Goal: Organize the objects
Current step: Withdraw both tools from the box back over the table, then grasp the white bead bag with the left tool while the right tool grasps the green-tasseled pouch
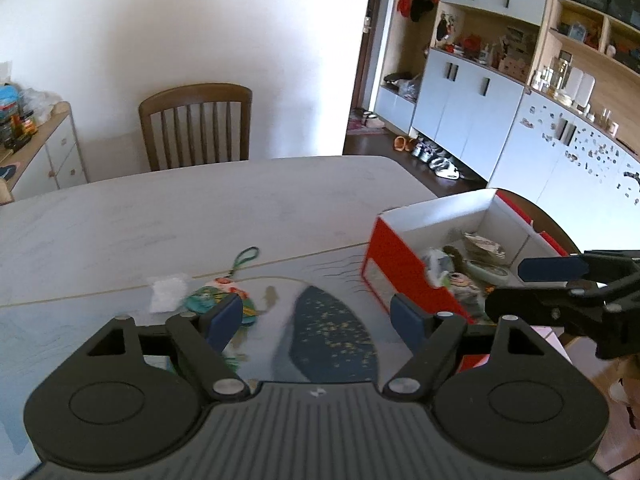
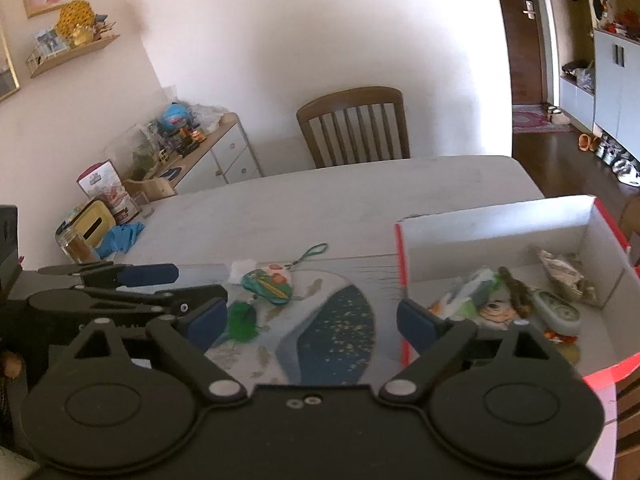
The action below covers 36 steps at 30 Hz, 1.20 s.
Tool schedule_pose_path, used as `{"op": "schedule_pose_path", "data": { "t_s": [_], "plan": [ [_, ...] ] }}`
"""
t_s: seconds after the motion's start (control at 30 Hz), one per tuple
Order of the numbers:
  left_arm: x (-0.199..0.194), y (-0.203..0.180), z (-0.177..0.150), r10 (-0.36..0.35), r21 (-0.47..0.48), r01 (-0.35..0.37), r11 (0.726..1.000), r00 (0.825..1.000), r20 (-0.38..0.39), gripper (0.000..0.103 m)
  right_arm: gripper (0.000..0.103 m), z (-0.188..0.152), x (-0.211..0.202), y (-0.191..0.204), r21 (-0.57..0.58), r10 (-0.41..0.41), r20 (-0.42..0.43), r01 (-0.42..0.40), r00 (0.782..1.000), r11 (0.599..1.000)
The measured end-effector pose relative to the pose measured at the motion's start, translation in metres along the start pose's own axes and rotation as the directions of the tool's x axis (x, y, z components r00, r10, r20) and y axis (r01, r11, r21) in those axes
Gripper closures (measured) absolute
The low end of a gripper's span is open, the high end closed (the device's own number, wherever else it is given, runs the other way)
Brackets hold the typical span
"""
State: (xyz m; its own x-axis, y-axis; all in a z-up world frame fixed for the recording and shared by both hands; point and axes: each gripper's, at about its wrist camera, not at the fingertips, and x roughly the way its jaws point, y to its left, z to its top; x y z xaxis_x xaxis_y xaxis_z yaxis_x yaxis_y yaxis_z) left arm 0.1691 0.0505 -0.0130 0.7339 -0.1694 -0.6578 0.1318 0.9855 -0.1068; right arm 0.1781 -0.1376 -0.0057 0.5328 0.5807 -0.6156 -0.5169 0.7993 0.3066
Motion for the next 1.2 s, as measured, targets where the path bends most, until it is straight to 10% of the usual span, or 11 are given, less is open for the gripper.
{"op": "schedule_pose_path", "data": {
  "t_s": [0.47,1.2],
  "plan": [
    [0.005,0.061,-0.012,0.015,-0.056,-0.014,0.998,1.000,0.011,0.000,0.001,0.004,0.034,0.054,-0.068,0.020,-0.008,-0.020,1.000,0.997],
    [0.081,0.174,-0.025,0.123,-0.111,-0.127,0.986,0.992,-0.041,0.000,0.001,0.036,0.138,0.071,-0.032,-0.021,-0.132,0.017,0.991,0.999]
  ]
}}
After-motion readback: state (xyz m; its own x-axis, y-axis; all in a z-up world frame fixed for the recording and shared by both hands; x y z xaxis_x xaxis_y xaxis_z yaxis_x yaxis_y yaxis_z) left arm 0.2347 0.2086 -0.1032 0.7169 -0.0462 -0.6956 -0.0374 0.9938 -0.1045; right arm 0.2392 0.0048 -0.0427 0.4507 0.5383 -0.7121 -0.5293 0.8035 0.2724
